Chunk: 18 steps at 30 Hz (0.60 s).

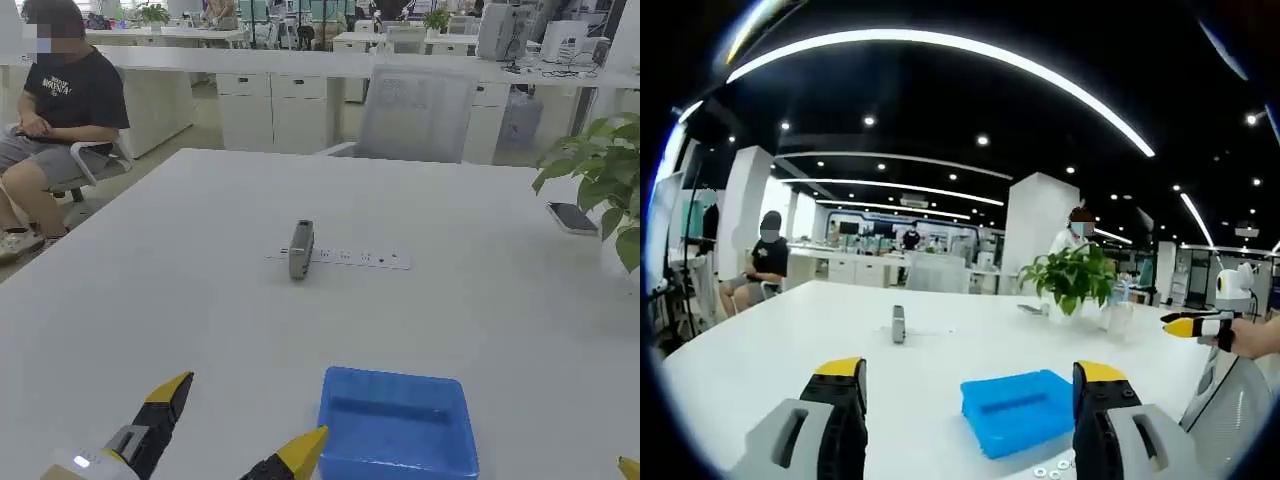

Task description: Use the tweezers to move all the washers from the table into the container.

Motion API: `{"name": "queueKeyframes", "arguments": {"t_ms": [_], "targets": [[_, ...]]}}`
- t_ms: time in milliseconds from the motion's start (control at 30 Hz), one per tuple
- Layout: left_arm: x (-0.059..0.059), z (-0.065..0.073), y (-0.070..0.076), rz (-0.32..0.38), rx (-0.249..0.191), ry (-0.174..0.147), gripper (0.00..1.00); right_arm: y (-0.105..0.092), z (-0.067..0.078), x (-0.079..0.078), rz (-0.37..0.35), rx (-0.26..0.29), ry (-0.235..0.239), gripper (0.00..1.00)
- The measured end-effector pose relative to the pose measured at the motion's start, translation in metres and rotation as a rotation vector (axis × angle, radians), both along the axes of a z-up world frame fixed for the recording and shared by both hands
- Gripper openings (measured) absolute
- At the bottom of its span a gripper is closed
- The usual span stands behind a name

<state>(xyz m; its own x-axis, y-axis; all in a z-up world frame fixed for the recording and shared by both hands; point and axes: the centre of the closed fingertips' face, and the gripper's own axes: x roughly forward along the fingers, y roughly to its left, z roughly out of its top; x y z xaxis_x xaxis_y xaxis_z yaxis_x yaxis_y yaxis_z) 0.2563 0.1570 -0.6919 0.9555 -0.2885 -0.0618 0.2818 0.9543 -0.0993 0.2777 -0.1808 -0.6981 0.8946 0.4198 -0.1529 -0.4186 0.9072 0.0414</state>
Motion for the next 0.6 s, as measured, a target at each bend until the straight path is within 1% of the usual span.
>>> {"name": "queueKeyframes", "arguments": {"t_ms": [600], "targets": [[-0.0001, -0.0029, -0.0013, -0.007, 0.010, 0.014, 0.82, 0.0023, 0.0014, -0.0014, -0.002, 0.003, 0.004, 0.73]]}}
